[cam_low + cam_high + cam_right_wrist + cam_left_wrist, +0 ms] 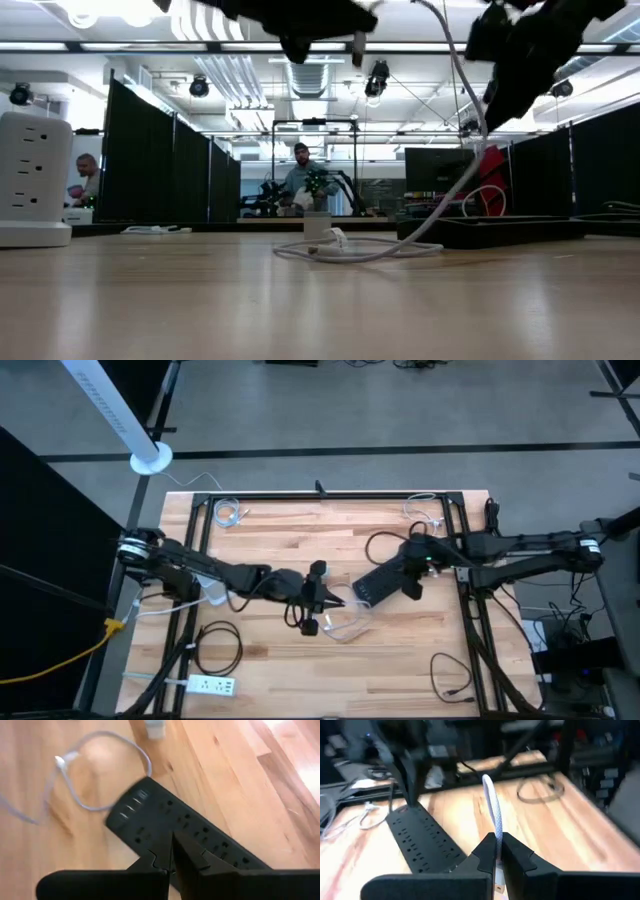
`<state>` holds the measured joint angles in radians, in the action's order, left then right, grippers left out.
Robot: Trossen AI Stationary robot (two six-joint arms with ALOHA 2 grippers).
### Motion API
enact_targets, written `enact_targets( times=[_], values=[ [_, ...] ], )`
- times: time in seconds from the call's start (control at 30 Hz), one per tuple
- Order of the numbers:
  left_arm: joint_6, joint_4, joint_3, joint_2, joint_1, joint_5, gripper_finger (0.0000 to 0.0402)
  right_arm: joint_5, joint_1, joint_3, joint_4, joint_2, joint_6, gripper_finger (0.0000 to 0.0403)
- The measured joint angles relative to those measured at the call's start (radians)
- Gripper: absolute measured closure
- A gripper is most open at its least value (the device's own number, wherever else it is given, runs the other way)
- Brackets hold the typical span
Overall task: Insert USB
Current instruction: Insert the bottom right white charger cable into the black outlet extension
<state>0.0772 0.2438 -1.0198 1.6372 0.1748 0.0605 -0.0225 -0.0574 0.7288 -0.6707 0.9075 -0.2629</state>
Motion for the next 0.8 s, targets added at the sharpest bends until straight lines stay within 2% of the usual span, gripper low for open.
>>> enact_targets(
  times=[0.1, 0.2, 0.3, 0.37, 0.47, 0.57, 0.7, 0.8],
  values=[
    [-0.004, 0.02, -0.006, 0.069, -0.058, -0.044, 0.0402, 0.004, 0.036, 0.0, -0.009, -0.059, -0.047, 0.0403],
    [0.033, 0.214, -0.018, 0.146, -0.099, -0.076, 0.0402, 0.004, 0.077, 0.0, -0.012, -0.078, -0.081, 0.0403],
    [-0.106, 0.34, -0.065, 0.224, -0.13, -0.085, 0.0402, 0.003, 0.107, 0.0, -0.027, -0.072, -0.099, 0.0403],
    [-0.12, 0.336, -0.106, 0.278, -0.146, -0.12, 0.0402, -0.001, 0.131, 0.0, -0.037, -0.062, -0.103, 0.0403],
    [-0.016, 0.332, -0.19, 0.368, -0.147, -0.181, 0.0402, -0.004, 0.16, 0.0, -0.031, -0.055, -0.088, 0.0403],
    [-0.019, 0.329, -0.277, 0.444, -0.141, -0.219, 0.0402, -0.006, 0.178, 0.0, -0.046, -0.055, -0.092, 0.0403],
    [-0.067, 0.309, -0.322, 0.505, -0.139, -0.194, 0.0402, -0.054, 0.223, 0.0, -0.081, -0.101, -0.145, 0.0403],
    [-0.097, 0.316, -0.316, 0.504, -0.127, -0.115, 0.0402, -0.082, 0.271, 0.0, -0.08, -0.146, -0.221, 0.0403]
  ],
)
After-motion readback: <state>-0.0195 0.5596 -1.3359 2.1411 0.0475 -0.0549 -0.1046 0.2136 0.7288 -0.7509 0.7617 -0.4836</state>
